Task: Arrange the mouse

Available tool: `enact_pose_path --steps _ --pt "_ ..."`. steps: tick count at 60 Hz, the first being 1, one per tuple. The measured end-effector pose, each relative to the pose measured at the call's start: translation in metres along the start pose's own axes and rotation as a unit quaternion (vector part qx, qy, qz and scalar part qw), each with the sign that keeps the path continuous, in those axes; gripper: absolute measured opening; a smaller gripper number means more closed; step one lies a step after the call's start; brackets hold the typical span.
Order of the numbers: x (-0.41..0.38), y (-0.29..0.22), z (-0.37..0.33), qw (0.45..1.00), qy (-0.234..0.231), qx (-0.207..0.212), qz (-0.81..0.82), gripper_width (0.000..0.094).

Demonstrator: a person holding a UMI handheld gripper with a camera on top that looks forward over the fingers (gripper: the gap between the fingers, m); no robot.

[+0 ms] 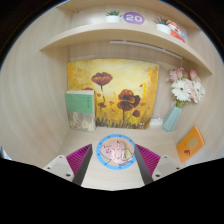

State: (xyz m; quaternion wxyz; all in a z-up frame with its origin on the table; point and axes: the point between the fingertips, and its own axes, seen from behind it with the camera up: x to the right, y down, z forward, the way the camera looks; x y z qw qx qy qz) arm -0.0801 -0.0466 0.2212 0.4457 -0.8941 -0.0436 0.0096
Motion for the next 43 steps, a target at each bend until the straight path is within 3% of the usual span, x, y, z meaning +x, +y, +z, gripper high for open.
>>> enact_pose_path --steps 18,43 --pt "0.002 0.027 -0.071 0.999 0.016 0.024 0.014 0.0851" --pt "-0.008 0.054 -0.108 0.999 0.017 0.031 -0.001 0.0851"
